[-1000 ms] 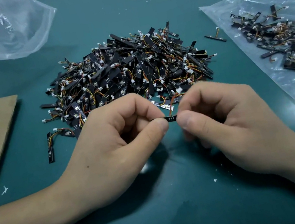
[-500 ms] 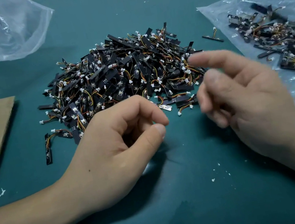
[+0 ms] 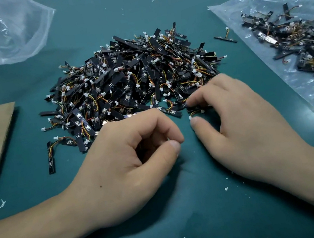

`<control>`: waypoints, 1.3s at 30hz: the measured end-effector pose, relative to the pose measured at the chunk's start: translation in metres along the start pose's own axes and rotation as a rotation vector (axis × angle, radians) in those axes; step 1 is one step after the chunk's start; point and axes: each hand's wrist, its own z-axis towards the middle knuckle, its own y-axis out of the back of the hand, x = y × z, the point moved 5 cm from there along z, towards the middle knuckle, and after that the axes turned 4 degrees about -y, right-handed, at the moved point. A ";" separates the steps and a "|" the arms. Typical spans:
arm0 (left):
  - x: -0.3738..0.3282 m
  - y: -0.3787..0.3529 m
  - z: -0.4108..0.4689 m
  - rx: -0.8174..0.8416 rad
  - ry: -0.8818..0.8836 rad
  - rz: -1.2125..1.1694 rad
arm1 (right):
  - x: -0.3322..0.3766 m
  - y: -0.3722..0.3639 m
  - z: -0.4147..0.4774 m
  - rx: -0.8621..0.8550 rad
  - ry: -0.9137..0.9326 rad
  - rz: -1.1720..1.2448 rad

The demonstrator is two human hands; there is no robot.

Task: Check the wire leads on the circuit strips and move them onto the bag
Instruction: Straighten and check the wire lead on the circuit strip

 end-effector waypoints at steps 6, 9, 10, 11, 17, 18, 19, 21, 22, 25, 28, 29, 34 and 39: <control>0.001 -0.003 0.000 0.049 -0.010 0.031 | 0.005 0.001 0.000 0.045 0.028 0.023; 0.001 -0.003 -0.001 0.049 -0.014 0.039 | 0.004 -0.001 0.001 0.059 0.026 0.016; 0.000 -0.003 -0.001 0.050 -0.015 0.040 | 0.005 -0.001 0.001 0.064 0.029 0.013; 0.000 -0.003 0.000 0.052 -0.015 0.043 | 0.005 -0.002 0.002 0.067 0.034 0.015; 0.002 -0.001 -0.001 0.026 -0.019 0.067 | 0.007 0.001 0.002 -0.014 0.106 0.096; 0.003 -0.001 0.000 0.008 -0.007 0.037 | 0.008 0.004 0.001 -0.047 0.119 0.145; 0.006 0.000 0.000 -0.014 0.018 -0.022 | 0.008 0.008 0.001 -0.077 0.132 0.199; 0.011 0.002 0.001 -0.053 0.080 -0.177 | 0.010 0.011 -0.001 -0.077 0.167 0.302; 0.013 0.002 0.002 -0.061 0.099 -0.221 | 0.012 0.011 -0.002 -0.036 0.194 0.341; 0.010 0.001 0.002 -0.016 0.033 -0.067 | 0.019 0.007 -0.006 0.108 0.285 0.381; 0.011 0.003 0.001 -0.047 0.042 -0.003 | 0.018 0.006 -0.007 0.155 0.271 0.430; 0.012 0.004 0.001 -0.062 0.054 -0.027 | 0.017 0.006 -0.006 0.162 0.245 0.442; 0.010 0.005 0.002 -0.077 0.061 -0.097 | 0.015 0.001 -0.002 0.255 0.178 0.408; 0.009 0.002 0.002 -0.038 0.061 -0.121 | 0.012 0.001 -0.001 0.323 0.185 0.476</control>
